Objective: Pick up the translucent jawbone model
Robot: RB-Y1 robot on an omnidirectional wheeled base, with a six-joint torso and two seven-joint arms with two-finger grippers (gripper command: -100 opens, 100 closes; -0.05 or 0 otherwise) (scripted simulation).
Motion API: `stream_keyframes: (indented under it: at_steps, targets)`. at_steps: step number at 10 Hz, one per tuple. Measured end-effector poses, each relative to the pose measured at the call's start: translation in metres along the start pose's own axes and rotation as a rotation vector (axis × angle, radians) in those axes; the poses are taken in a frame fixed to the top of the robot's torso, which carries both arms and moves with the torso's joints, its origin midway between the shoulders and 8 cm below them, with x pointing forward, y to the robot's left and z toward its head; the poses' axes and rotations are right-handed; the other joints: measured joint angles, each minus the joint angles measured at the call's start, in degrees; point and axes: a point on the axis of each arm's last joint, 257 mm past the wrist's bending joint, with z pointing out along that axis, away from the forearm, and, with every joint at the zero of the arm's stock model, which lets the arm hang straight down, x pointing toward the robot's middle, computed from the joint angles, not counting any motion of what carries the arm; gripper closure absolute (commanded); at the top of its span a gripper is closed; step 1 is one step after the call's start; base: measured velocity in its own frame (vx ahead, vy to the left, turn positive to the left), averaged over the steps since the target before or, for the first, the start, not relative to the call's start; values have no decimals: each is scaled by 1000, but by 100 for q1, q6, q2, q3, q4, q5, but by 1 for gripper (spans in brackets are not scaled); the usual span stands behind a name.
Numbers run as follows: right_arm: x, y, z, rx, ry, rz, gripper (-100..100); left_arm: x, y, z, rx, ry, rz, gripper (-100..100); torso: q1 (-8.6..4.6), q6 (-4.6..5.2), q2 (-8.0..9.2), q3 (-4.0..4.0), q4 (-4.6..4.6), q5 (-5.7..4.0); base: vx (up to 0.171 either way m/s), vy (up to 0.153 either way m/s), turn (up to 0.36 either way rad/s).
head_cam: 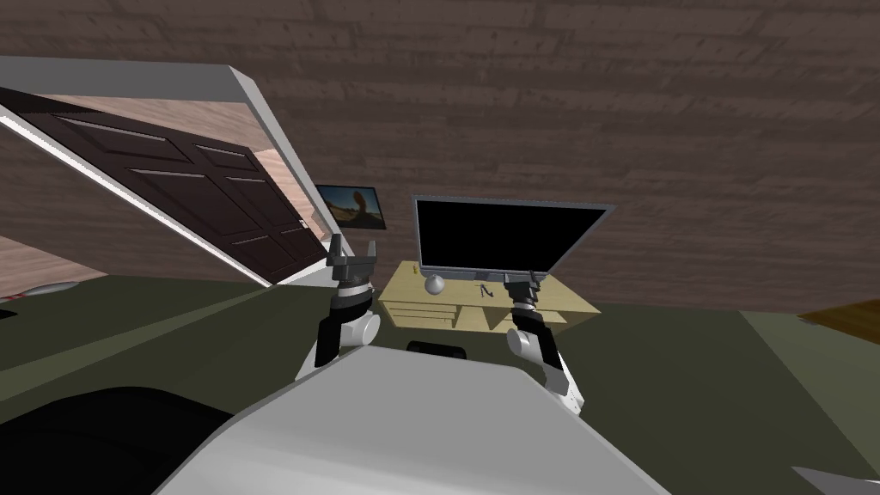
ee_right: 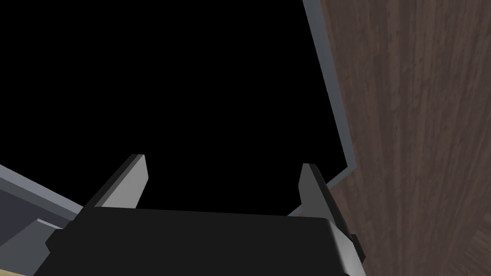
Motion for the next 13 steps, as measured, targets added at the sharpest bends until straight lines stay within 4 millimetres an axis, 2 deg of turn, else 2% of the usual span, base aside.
stream_keyframes:
  at_steps: [3, 7, 9, 11, 13]
  targets:
    - [-36, -28, 0, 73, -79, 105, -100, 0, 0, 0, 0, 0, 0, 0, -3, 0, -4, -3, -1, -1, 14, 30, 2]
    - [-74, -55, -1, 147, -183, 243, -100, 0, 0, 0, 0, 0, 0, 0, -4, 0, -6, -4, -2, -1, 19, 28, 6]
    - [-95, -78, -2, 188, -252, 333, -100, 0, 0, 0, 0, 0, 0, 0, -1, 0, -11, -6, -2, 0, 31, 32, 7]
    - [-111, -101, -7, 222, -316, 405, -100, 0, 0, 0, 0, 0, 0, 0, -7, 0, -10, -6, -2, -1, 24, 13, 7]
    - [-132, -110, -16, 246, -372, 466, -100, 0, 0, 0, 0, 0, 0, 0, -11, 1, -7, -4, -2, -2, 29, 16, 5]
